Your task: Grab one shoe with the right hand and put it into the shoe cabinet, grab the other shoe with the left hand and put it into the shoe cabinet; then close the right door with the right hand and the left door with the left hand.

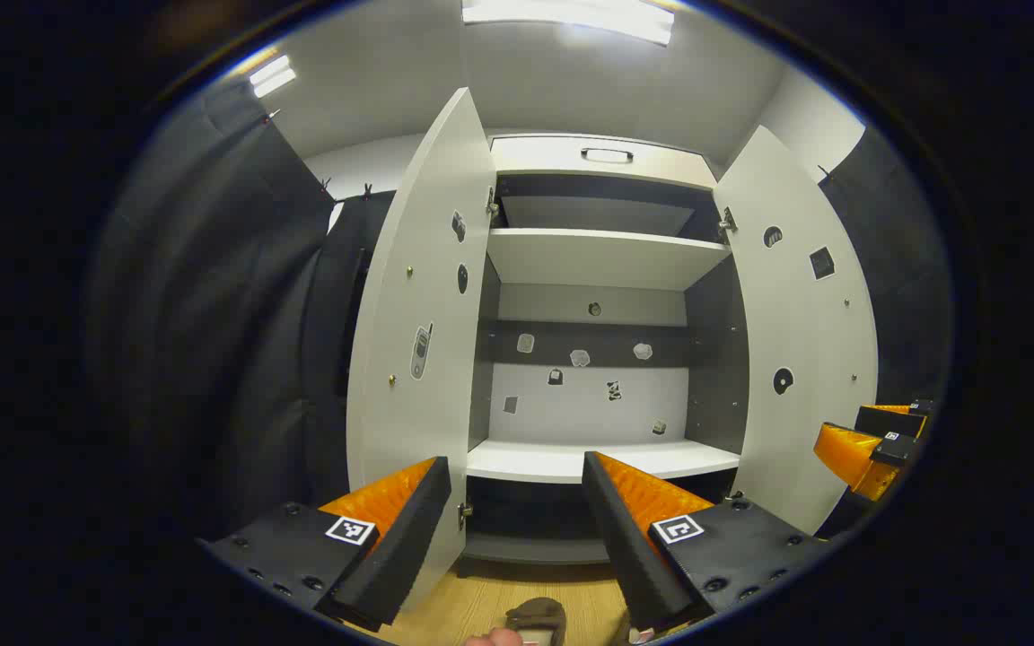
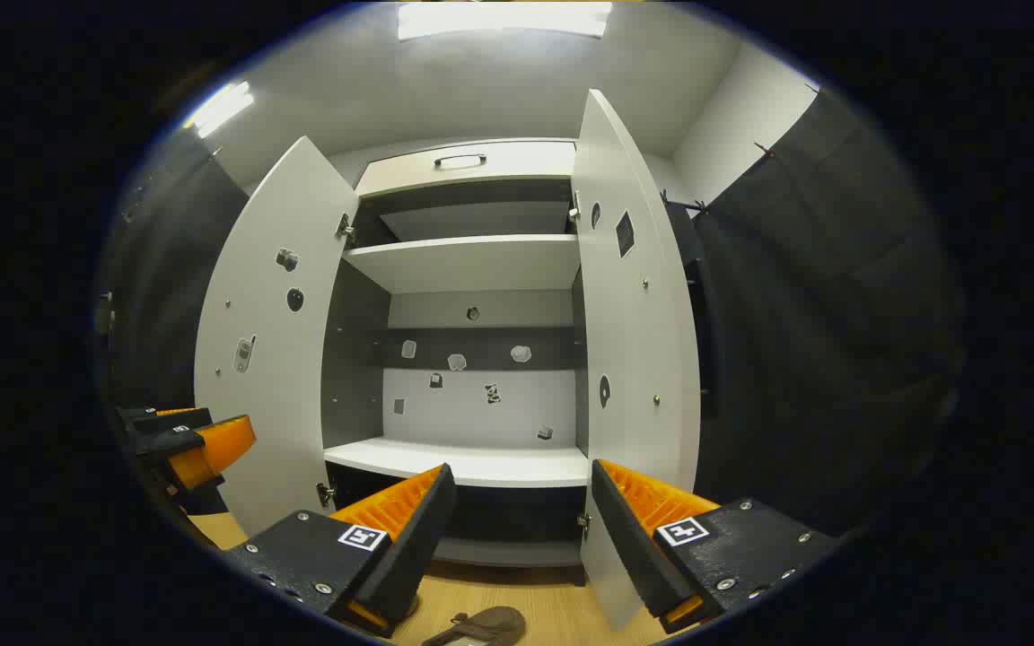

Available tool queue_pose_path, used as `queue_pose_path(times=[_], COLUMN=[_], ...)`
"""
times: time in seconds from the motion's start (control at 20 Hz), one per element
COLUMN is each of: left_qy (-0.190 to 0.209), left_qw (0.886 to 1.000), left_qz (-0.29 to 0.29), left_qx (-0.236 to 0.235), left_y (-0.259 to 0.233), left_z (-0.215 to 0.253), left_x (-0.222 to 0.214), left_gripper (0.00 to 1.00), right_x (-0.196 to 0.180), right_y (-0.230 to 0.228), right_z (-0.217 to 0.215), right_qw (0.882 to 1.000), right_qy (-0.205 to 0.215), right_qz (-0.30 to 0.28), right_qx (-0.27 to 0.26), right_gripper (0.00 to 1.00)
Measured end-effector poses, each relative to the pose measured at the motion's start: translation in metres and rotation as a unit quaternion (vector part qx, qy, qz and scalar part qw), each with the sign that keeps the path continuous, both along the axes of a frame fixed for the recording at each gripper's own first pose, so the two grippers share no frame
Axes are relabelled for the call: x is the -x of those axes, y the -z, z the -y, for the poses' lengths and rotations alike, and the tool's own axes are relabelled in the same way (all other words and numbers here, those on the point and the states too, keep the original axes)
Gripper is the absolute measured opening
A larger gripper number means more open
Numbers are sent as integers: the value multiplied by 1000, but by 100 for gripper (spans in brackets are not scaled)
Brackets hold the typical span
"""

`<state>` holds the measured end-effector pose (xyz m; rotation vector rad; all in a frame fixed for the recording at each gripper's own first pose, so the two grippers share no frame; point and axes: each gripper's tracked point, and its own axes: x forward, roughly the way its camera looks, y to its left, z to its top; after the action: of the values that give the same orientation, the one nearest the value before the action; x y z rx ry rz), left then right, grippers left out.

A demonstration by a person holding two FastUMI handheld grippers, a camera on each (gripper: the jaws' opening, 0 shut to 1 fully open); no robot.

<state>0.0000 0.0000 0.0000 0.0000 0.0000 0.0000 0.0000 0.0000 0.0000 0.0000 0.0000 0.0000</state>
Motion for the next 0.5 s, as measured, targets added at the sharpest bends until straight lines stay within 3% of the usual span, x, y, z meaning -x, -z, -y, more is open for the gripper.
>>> queue_pose_path(times=[0.5], left_qy=[-2], left_qw=[1000], left_qz=[-1], left_qx=[4], left_y=[2], left_z=[-4], left_x=[-1], left_gripper=[96], right_x=[-2], right_y=[1], right_z=[2], right_qw=[1000], right_qy=[8], right_qz=[2], right_qx=[6], right_gripper=[93])
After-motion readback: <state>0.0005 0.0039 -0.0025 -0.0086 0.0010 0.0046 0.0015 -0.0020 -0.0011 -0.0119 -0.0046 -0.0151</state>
